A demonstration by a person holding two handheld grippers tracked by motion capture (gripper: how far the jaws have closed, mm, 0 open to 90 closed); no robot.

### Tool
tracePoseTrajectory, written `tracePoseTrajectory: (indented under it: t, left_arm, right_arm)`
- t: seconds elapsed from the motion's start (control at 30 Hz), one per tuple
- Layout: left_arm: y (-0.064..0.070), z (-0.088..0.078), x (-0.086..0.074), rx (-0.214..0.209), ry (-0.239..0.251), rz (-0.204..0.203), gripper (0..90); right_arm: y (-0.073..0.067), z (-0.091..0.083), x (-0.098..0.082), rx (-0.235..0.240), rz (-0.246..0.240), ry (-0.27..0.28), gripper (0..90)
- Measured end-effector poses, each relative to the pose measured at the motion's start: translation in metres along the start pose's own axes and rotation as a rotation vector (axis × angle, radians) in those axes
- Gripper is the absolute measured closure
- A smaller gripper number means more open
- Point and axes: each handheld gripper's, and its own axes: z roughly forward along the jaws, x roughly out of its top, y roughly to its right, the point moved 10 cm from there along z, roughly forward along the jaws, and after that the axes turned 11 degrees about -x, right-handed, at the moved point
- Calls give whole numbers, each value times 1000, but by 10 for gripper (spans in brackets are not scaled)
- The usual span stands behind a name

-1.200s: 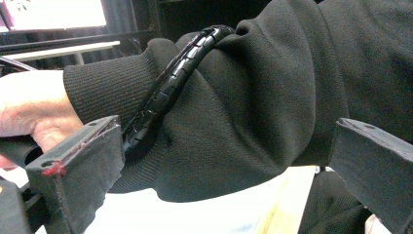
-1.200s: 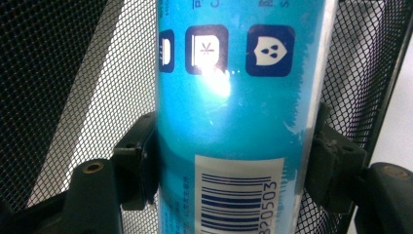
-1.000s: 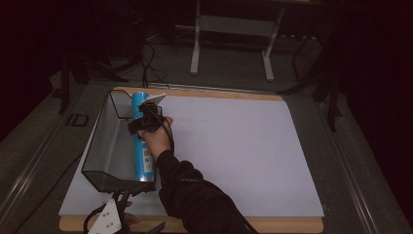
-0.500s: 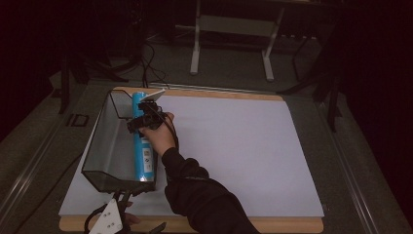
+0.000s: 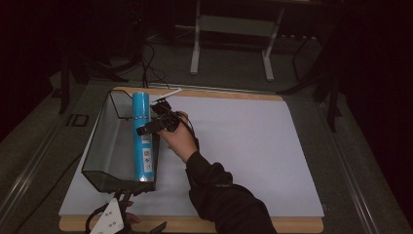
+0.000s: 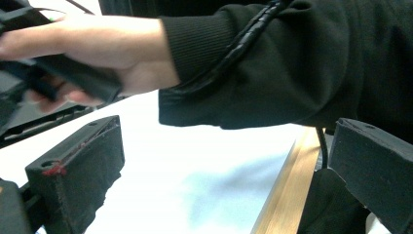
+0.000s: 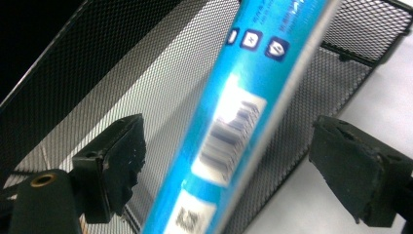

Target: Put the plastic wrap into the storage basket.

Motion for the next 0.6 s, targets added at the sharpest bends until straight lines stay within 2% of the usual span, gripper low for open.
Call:
tracePoseTrajectory:
  t: [0.27,0.37,0.43,0.6]
  left_arm:
    - [0,2,-2,4,-11,0,6]
    - [0,3,-2,5,-15,2,6]
    - [0,3,-2,5,-17,3,6]
    - [0,4,-3,6,-18,-2,6]
  right_arm:
    - [16,-36,-19,10,-35,49,137]
    - [25,-49,-25,-27,-56,77,143]
    - [31,-57,-30,-35,-70,102,142]
    - [49,-74,-46,-76,-86,126,139]
